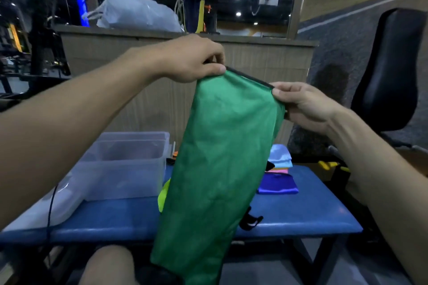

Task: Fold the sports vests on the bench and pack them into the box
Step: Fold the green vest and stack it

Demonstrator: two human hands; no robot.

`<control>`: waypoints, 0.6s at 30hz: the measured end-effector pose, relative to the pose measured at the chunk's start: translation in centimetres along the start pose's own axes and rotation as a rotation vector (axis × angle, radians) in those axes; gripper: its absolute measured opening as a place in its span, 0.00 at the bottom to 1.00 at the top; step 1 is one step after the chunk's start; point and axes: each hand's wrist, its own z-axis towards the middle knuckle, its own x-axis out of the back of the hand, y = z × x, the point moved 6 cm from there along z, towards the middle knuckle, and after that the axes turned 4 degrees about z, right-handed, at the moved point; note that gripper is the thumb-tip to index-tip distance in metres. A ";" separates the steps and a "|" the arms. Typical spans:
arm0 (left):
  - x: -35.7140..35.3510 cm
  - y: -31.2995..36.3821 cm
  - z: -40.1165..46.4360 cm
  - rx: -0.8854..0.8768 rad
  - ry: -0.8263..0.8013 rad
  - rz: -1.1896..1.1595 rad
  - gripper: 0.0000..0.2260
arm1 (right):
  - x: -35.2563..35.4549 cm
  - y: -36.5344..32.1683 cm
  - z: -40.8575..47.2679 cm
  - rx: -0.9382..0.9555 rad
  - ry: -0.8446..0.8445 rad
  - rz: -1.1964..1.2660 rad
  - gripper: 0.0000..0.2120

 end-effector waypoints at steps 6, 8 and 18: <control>-3.4 0.2 0.0 0.036 -0.088 0.357 0.14 | -0.3 0.3 -0.1 -0.005 -0.028 -0.301 0.11; -4.3 0.2 0.0 0.038 -0.102 0.312 0.12 | -0.4 0.3 -0.2 -0.035 -0.042 -0.349 0.10; -6.3 -1.1 -1.3 0.137 -0.018 -0.460 0.13 | -0.8 1.2 -0.3 -0.073 -0.034 -0.407 0.09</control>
